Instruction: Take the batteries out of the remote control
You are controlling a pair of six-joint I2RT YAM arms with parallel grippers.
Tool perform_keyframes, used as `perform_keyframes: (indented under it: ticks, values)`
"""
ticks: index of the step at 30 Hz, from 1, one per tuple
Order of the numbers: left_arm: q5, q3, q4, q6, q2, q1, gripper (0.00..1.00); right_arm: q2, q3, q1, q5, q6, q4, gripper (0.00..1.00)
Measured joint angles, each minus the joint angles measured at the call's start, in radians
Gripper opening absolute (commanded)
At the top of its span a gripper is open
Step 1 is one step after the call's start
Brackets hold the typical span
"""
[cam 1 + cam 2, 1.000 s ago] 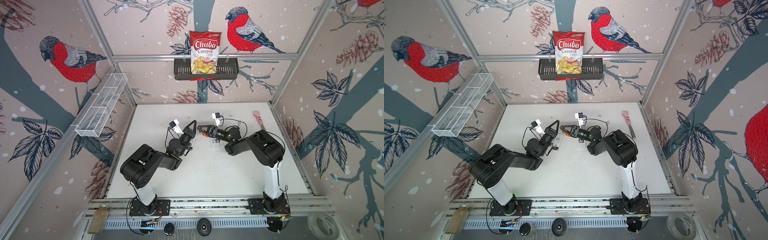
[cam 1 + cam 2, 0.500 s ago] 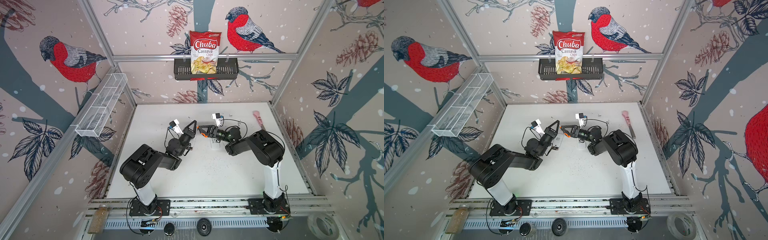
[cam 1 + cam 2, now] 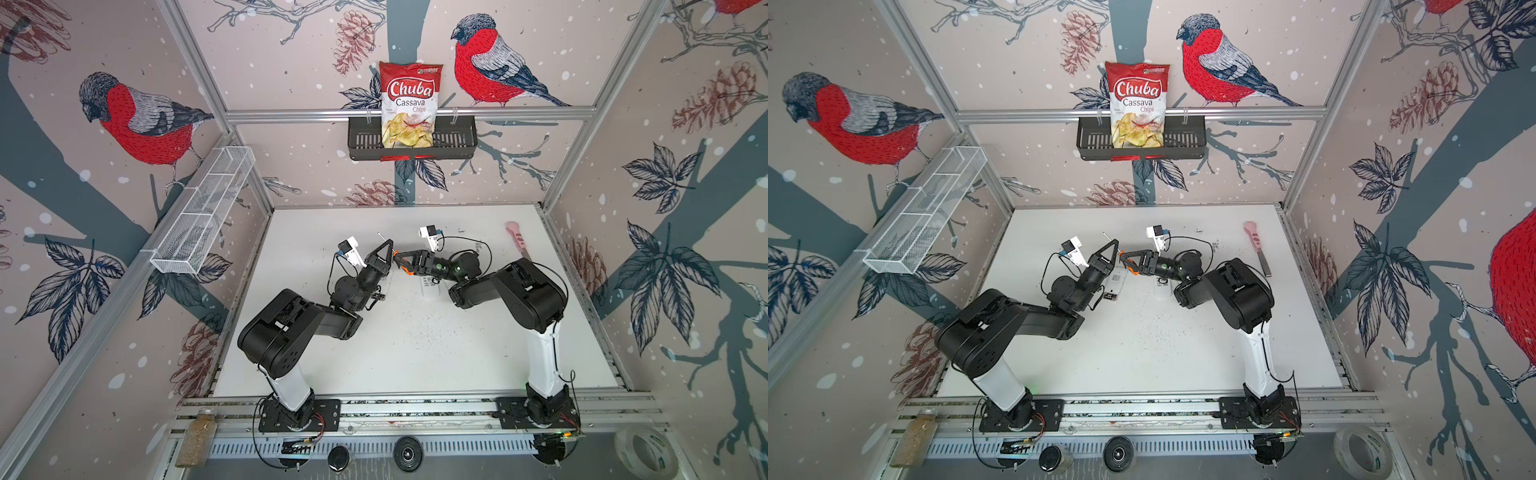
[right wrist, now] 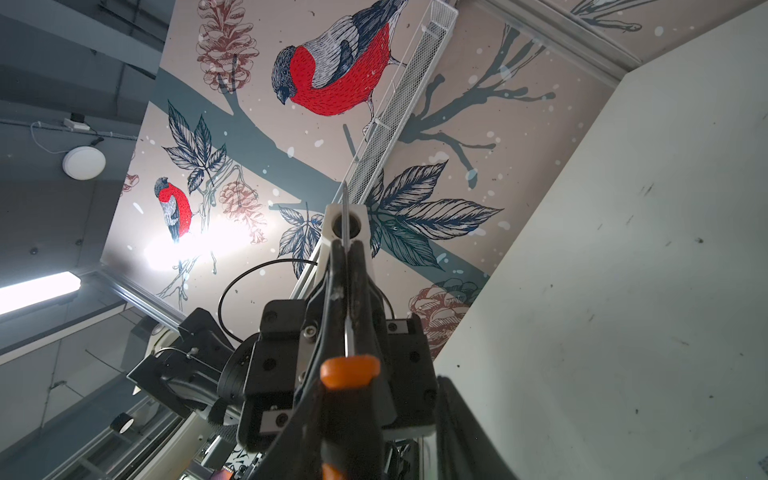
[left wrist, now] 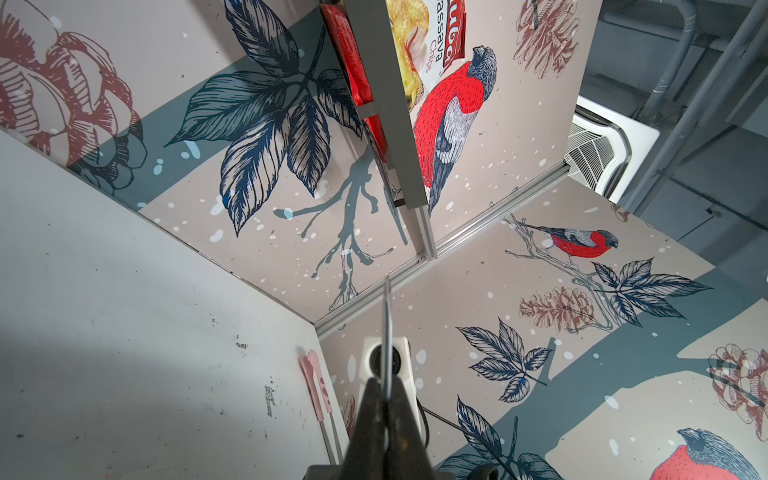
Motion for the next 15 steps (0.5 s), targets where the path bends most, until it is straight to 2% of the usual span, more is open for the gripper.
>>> perform_keyframes:
  ticks: [2, 6, 9, 15]
  values:
    - [0.015, 0.002, 0.011, -0.001, 0.007, 0.003, 0.00, 0.001, 0.008, 0.001, -0.011, 0.000, -0.002, 0.45]
    - [0.020, 0.002, 0.011, -0.008, 0.014, 0.007, 0.00, 0.002, 0.019, 0.002, -0.020, 0.001, -0.001, 0.29]
    - [0.016, 0.002, 0.005, -0.009, 0.014, 0.008, 0.00, 0.004, 0.021, 0.002, -0.024, 0.001, 0.000, 0.21]
    - [0.014, -0.010, -0.006, -0.008, 0.006, 0.010, 0.00, 0.006, 0.016, 0.001, -0.025, 0.001, 0.000, 0.09]
